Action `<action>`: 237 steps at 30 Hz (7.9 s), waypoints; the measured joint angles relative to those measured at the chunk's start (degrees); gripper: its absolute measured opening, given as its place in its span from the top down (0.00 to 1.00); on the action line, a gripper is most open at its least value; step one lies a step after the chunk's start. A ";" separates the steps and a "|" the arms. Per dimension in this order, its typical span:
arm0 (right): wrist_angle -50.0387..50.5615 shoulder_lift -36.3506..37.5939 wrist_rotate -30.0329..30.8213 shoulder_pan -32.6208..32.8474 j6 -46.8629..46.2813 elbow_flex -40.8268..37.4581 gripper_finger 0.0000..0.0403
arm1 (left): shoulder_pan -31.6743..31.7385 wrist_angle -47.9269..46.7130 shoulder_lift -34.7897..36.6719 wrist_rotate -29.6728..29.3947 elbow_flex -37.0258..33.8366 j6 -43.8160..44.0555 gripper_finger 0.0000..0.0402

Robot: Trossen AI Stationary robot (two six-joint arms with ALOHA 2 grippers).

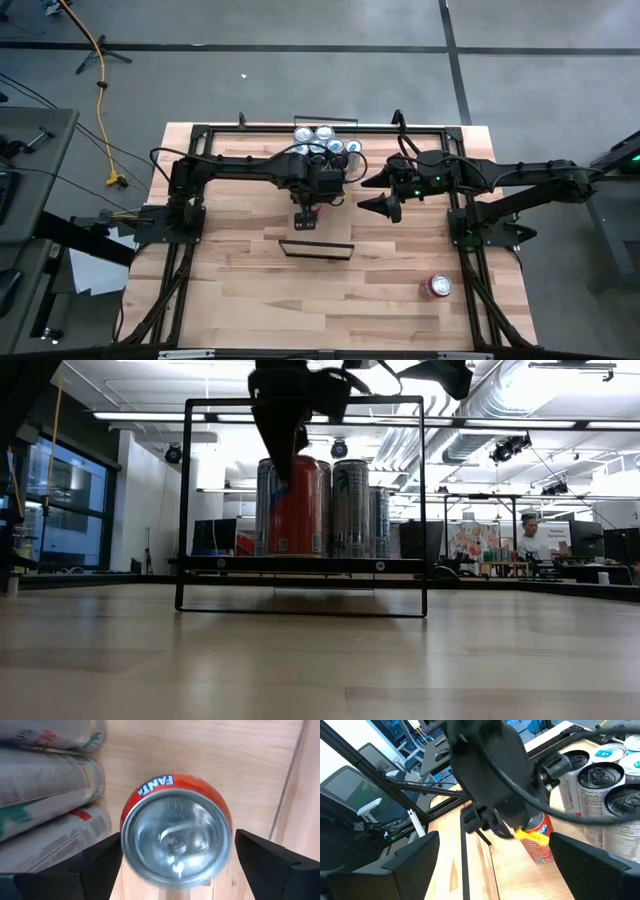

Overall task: Place canned beverage on shelf
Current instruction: Put the orange soda can on the shelf, then put the red soda can on the shelf aligned with the other red soda can

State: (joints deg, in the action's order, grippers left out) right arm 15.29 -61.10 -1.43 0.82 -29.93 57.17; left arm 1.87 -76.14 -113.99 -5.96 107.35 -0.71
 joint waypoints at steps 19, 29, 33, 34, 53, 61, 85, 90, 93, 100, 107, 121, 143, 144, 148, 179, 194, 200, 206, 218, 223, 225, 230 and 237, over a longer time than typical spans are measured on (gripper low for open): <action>-0.07 -0.02 6.75 -0.02 -0.04 -0.02 0.10 | -0.97 10.00 21.95 -0.28 0.01 11.55 0.17; 6.60 -2.00 9.24 2.26 -13.86 -0.02 0.10 | -14.75 35.48 37.09 -6.70 -23.99 16.50 0.17; 10.13 -6.05 10.34 4.97 -21.67 -0.02 0.10 | -18.75 44.81 43.08 -8.52 -39.11 27.49 0.17; 10.77 -7.31 10.34 5.68 -23.08 -0.02 0.10 | -19.58 47.92 44.55 -8.54 -42.47 30.82 0.17; -10.47 -26.06 13.71 8.87 -45.12 -0.02 0.87 | -22.67 65.53 65.83 -21.33 -52.46 28.97 0.17; -19.67 -33.07 14.97 7.37 -51.68 -0.02 0.96 | -22.67 65.79 68.34 -21.66 -52.46 28.04 0.17; -20.35 -34.51 14.44 4.41 -53.91 -0.02 1.00 | -22.67 65.46 68.25 -21.29 -52.46 28.00 0.17; -21.96 -35.45 13.46 4.39 -55.25 -0.02 1.00 | -22.67 65.46 68.25 -21.49 -52.46 28.01 0.17; -26.27 -37.76 11.27 4.39 -56.26 0.19 1.00 | -22.67 65.47 68.25 -21.60 -52.46 28.01 0.17; -26.75 -41.46 12.00 4.21 -57.07 2.83 1.00 | -22.64 65.48 68.25 -21.64 -52.46 28.06 0.17; -27.16 -41.44 12.26 3.03 -57.46 3.26 1.00 | -22.64 65.48 68.25 -21.64 -52.46 28.06 0.17; -29.77 -41.40 10.27 0.59 -55.04 3.26 1.00 | -22.64 65.37 68.25 -21.66 -52.46 27.95 0.17; -13.19 -38.23 23.37 2.58 -57.11 3.18 1.00 | -22.64 65.74 68.25 -21.76 -52.46 29.18 0.17; -13.38 -38.24 23.42 2.44 -57.09 3.18 1.00 | -22.64 65.74 68.25 -21.75 -52.46 29.19 0.17; -14.85 -38.34 22.81 1.96 -57.09 3.17 1.00 | -22.64 65.76 68.25 -21.79 -52.46 29.64 0.17; -29.77 -42.84 22.46 0.74 -59.28 3.13 1.00 | -22.64 65.70 68.25 -23.21 -52.46 28.59 0.17; -18.35 -30.81 9.19 0.94 -30.37 3.13 1.00 | -22.65 65.82 68.24 -23.19 -52.46 29.80 0.17; -10.39 -15.96 10.88 3.45 -12.92 1.75 1.00 | -22.67 66.25 67.26 -23.17 -52.44 33.66 0.17; -10.11 -3.32 15.05 9.45 -5.21 -1.14 1.00 | -22.67 66.98 66.38 -23.74 -52.39 33.56 0.17; -11.37 2.35 19.47 16.20 5.36 -1.69 1.00 | -21.12 85.40 62.37 -23.13 -61.88 6.79 0.69; -11.40 2.14 19.52 15.65 7.94 -1.70 1.00 | -18.01 96.03 64.38 -16.40 -70.13 6.43 0.97; -11.50 2.14 19.51 15.01 9.29 -1.70 1.00 | -16.16 99.06 65.19 -13.49 -72.53 6.54 0.97; -11.28 2.14 19.63 13.67 10.55 -1.70 1.00 | -11.77 100.53 65.19 -6.19 -73.46 10.67 0.99; -11.23 2.14 19.19 13.42 10.76 -1.70 1.00 | -9.95 100.41 65.21 -4.83 -73.46 11.01 1.00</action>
State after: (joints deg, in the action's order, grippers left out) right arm 4.05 -58.96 17.76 14.24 -19.17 55.46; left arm -8.08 24.27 -48.77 -10.78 33.89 10.30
